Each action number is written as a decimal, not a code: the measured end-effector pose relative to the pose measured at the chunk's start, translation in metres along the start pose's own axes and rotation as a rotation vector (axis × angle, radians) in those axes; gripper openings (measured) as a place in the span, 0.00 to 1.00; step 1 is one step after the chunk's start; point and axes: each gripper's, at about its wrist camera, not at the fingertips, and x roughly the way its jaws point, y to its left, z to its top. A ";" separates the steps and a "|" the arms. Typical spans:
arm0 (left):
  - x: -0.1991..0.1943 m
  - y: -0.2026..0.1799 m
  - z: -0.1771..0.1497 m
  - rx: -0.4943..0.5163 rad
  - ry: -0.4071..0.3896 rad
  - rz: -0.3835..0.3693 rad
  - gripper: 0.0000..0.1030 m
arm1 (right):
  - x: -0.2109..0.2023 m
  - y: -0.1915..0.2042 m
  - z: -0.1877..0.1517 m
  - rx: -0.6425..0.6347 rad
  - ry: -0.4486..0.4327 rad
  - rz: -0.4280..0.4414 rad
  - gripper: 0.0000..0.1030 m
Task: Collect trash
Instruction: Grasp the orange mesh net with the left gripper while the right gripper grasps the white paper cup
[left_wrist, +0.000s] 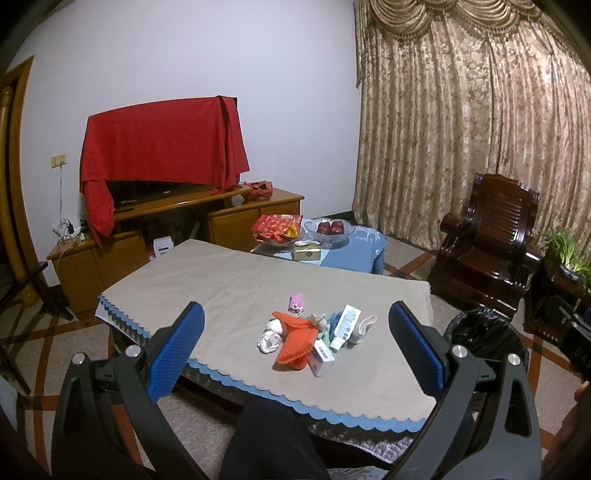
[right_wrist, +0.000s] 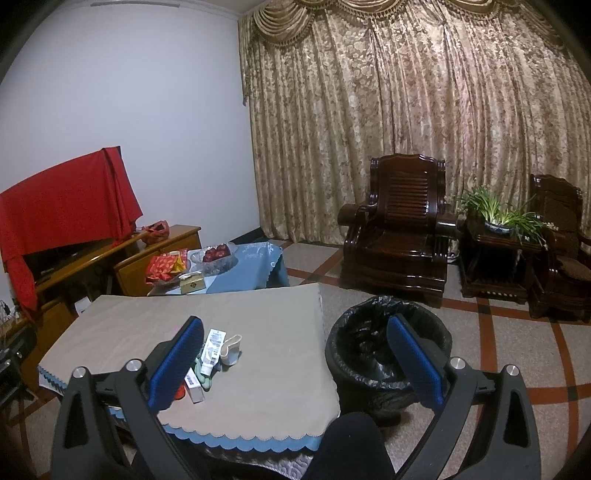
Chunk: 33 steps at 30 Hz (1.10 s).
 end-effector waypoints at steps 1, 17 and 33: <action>0.004 0.000 -0.003 0.002 0.008 0.005 0.94 | 0.002 0.000 -0.003 -0.003 0.006 0.000 0.94; 0.136 0.019 -0.058 0.040 0.334 0.025 0.94 | 0.109 0.041 -0.048 -0.129 0.240 0.058 0.94; 0.261 0.021 -0.086 0.045 0.493 0.024 0.94 | 0.239 0.087 -0.067 -0.142 0.431 0.144 0.84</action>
